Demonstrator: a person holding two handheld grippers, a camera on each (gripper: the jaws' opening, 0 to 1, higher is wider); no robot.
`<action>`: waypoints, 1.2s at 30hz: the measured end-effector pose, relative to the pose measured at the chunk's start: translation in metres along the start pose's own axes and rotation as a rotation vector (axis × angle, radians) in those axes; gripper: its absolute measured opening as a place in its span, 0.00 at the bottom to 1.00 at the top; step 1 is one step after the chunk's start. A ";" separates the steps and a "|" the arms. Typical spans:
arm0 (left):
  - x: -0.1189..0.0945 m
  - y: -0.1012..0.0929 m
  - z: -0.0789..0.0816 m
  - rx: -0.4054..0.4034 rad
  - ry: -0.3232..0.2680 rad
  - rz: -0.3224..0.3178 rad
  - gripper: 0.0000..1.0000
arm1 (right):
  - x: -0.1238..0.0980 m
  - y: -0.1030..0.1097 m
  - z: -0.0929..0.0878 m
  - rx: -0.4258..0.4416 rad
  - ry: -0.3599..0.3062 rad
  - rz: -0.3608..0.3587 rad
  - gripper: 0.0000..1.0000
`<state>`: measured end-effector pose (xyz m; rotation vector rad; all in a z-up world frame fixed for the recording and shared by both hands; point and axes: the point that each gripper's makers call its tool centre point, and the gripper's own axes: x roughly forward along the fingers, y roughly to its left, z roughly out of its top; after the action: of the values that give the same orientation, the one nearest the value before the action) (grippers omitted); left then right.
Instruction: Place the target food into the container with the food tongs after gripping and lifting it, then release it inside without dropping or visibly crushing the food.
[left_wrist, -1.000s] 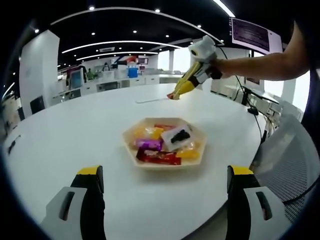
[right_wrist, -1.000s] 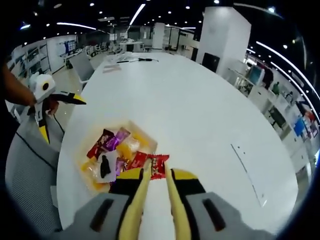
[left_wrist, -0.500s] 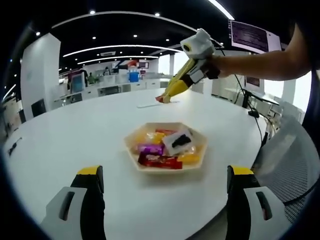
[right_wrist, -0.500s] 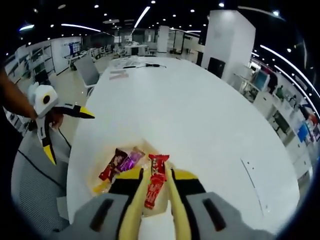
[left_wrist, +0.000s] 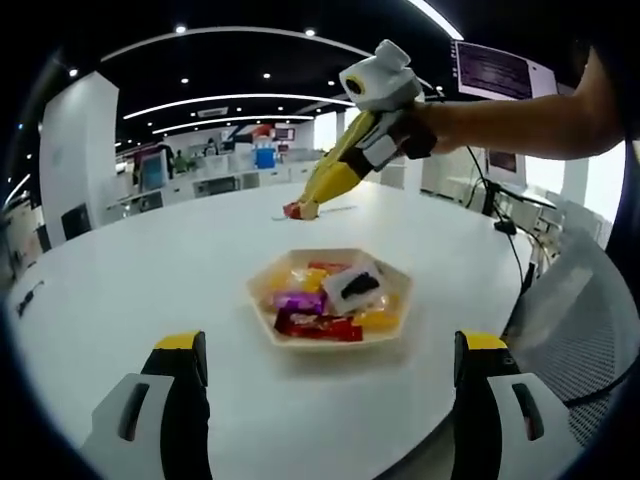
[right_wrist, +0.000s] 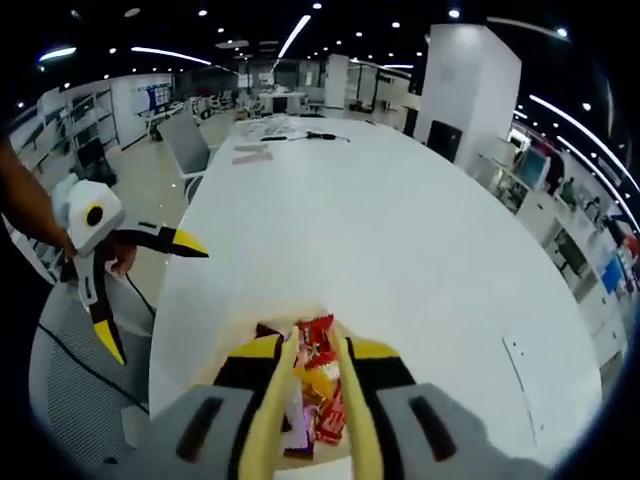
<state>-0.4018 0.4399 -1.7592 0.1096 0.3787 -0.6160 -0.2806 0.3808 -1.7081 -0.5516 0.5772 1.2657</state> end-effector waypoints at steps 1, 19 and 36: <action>0.000 0.000 0.000 0.001 -0.002 0.000 1.00 | -0.001 -0.002 0.001 -0.008 -0.001 -0.014 0.24; 0.002 -0.003 0.002 0.006 -0.006 -0.020 1.00 | -0.029 0.000 0.012 -0.005 -0.093 -0.053 0.25; 0.006 -0.024 0.005 0.012 -0.005 -0.131 1.00 | -0.108 0.009 0.016 0.042 -0.361 -0.151 0.26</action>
<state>-0.4100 0.4163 -1.7562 0.0953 0.3789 -0.7481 -0.3094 0.3163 -1.6243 -0.3141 0.2545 1.1713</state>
